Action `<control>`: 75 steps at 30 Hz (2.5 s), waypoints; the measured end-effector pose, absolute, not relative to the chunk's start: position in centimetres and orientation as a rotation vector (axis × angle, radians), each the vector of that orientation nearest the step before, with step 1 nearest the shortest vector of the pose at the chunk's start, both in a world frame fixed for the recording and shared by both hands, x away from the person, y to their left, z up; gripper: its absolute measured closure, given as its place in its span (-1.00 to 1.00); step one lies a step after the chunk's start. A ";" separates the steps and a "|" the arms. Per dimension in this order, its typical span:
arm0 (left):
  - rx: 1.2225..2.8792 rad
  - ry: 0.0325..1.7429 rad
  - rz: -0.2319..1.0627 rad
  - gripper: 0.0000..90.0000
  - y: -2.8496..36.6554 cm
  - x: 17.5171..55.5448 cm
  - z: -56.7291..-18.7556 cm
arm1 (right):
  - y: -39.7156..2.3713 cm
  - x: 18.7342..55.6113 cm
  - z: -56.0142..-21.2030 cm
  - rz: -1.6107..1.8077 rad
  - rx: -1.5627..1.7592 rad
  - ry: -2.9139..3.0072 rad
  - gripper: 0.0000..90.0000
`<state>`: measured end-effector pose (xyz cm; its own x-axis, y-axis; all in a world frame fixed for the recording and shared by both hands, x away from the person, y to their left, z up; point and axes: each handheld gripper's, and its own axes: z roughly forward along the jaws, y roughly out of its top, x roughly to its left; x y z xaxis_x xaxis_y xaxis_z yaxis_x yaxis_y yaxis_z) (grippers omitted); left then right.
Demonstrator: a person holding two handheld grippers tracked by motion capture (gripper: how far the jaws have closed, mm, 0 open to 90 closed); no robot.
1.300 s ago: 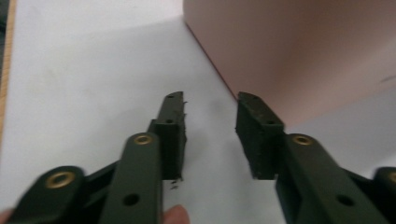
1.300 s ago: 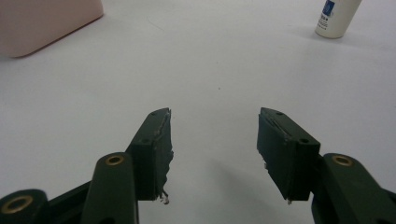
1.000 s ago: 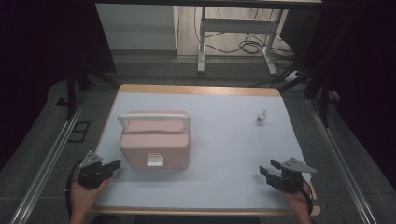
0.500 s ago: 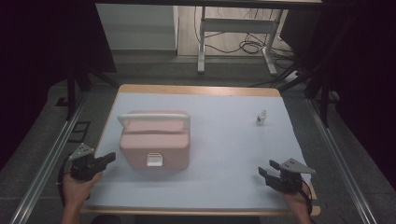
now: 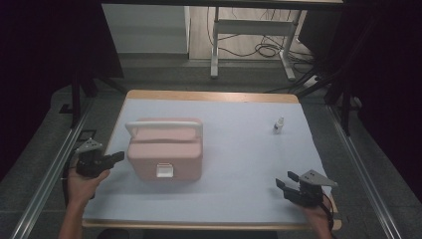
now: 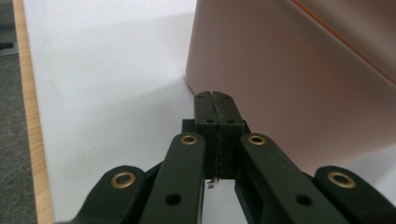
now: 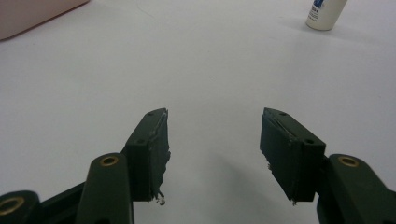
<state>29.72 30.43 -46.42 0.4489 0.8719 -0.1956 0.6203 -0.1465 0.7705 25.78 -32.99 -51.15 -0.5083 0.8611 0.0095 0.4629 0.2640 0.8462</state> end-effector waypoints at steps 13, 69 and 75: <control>1.911 1.244 0.324 1.00 28.4 32.5 -47.0 | -32.7 25.8 -51.4 1.163 1.174 2.104 -0.08; 1.972 1.179 0.279 1.00 21.6 34.8 -47.4 | -32.2 25.8 -51.5 1.140 1.159 2.121 -0.09; 1.987 1.143 0.267 1.00 20.3 34.7 -47.4 | -32.2 25.8 -51.5 1.143 1.159 2.118 -0.09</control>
